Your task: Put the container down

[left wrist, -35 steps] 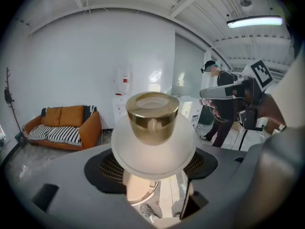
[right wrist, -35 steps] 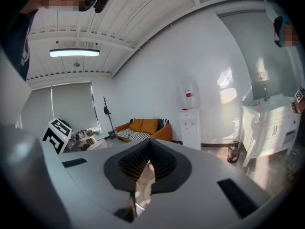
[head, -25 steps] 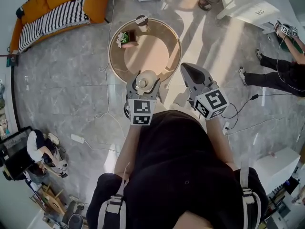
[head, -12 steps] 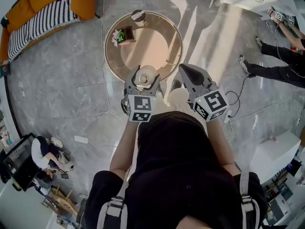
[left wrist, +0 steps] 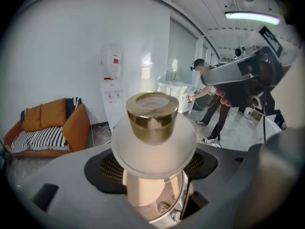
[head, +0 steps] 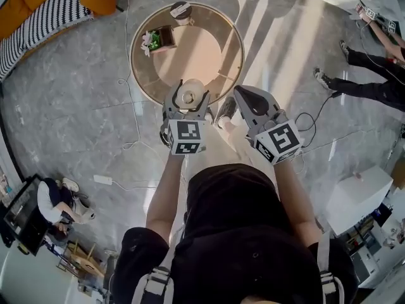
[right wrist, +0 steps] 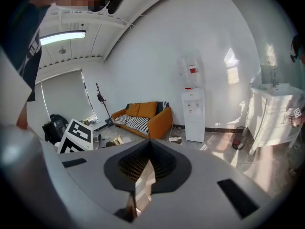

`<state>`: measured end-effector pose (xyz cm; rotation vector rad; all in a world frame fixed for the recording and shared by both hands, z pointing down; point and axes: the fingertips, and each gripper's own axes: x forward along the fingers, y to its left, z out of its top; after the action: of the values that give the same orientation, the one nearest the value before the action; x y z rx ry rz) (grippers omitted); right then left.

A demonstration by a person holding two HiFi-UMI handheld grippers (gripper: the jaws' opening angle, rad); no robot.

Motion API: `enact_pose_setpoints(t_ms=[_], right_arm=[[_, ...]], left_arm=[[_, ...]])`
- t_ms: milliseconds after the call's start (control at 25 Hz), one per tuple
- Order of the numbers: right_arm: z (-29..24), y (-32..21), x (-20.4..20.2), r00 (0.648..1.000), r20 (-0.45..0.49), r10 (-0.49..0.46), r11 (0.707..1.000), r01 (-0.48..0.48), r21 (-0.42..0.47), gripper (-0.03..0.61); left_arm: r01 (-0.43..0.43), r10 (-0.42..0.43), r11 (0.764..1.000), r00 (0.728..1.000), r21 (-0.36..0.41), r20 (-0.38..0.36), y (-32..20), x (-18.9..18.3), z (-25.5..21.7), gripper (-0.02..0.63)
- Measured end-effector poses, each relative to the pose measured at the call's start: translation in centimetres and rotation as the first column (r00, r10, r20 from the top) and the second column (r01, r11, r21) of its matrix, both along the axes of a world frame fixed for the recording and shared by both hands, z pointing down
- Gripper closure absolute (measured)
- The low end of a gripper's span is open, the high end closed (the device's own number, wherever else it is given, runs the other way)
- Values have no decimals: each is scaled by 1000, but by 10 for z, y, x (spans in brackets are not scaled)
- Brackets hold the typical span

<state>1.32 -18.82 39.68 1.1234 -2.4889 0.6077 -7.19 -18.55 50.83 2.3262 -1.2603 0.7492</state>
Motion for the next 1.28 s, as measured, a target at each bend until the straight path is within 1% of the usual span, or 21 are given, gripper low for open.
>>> enact_pose_setpoints(t_ms=[120,320,480,640,760,840,1000,1280], right_arm=[[22,-9,-3,1000,-1,2,1000,-2,-20,575],[53,-24,-9,1000,-7,-7,998,6,-55,575],[73,-36,-17,999,-6,-40,997,39,-63,575],[98,-52,-21,999,-14,-33,996,32,-84,575],[119,-60,-22,999,-20,-42,995,40,-94,575],[132,-64,-21,999,-20,-29,995,27,-96,575],[160,-71,-16,999,-30,40,993,-43,-113,575],[189,-67,-27,999,-30,11,989,-15,-150,575]], left_arm=[[15,-15,1000,1000,2,1,-13,-4,24,267],[1,-1,1000,1000,5,21,-27,-3,58,267],[29,-28,999,999,-18,32,-35,-8,90,267],[52,-50,998,997,-37,59,-42,-16,135,267],[77,-74,996,995,-47,61,-48,-19,167,267],[93,-91,995,994,-41,62,-53,-23,185,267],[117,-113,992,991,-45,76,-60,-30,220,267],[99,-92,994,989,-53,119,-73,-27,275,267]])
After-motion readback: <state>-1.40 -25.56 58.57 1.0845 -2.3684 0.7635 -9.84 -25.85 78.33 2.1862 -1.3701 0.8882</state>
